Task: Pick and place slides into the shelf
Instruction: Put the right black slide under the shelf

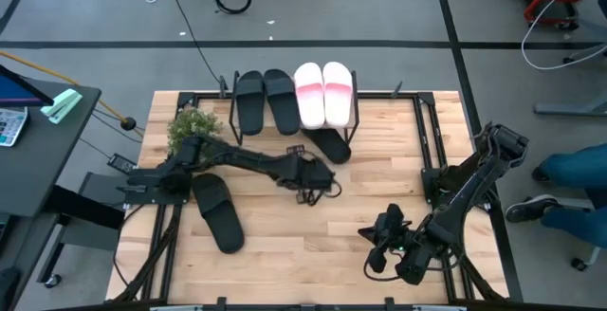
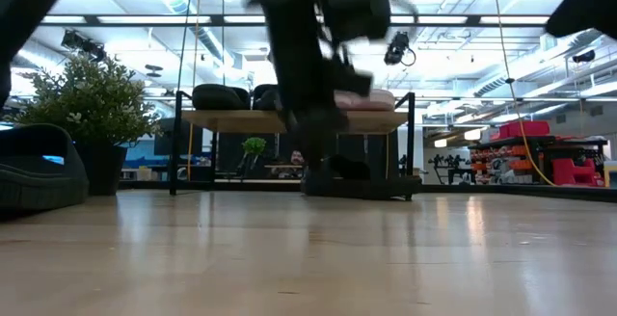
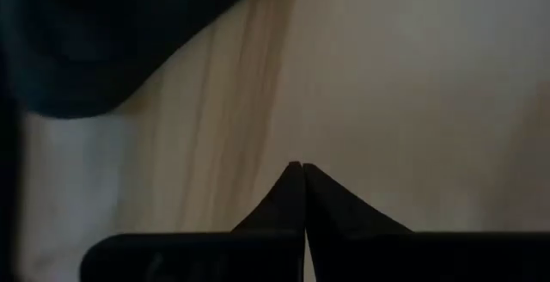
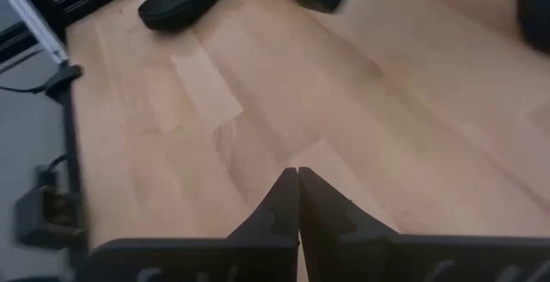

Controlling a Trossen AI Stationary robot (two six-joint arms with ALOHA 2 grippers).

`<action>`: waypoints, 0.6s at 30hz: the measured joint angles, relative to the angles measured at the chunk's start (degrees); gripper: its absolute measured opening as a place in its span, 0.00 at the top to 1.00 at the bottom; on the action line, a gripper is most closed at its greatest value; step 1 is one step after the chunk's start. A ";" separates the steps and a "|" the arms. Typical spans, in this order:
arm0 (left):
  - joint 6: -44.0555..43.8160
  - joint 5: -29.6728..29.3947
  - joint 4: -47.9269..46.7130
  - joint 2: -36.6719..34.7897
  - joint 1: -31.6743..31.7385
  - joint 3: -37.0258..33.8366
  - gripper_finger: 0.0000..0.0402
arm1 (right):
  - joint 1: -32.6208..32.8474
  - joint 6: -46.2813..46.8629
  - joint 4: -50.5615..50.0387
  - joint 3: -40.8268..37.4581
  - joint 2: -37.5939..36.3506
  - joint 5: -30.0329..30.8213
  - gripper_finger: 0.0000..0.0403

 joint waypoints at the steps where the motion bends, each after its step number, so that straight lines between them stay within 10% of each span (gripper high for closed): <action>1: -0.36 -0.21 -2.08 -1.46 -1.17 0.04 1.00 | -0.47 -1.00 1.15 0.00 1.09 0.95 0.99; 12: -9.61 -0.65 -20.31 -20.59 -17.45 0.02 0.97 | -11.87 -32.85 3.00 0.00 9.66 3.54 0.95; 18: -24.20 -0.62 -26.48 -29.02 -26.75 0.02 0.99 | -21.60 -45.51 1.65 0.01 8.60 -4.77 0.86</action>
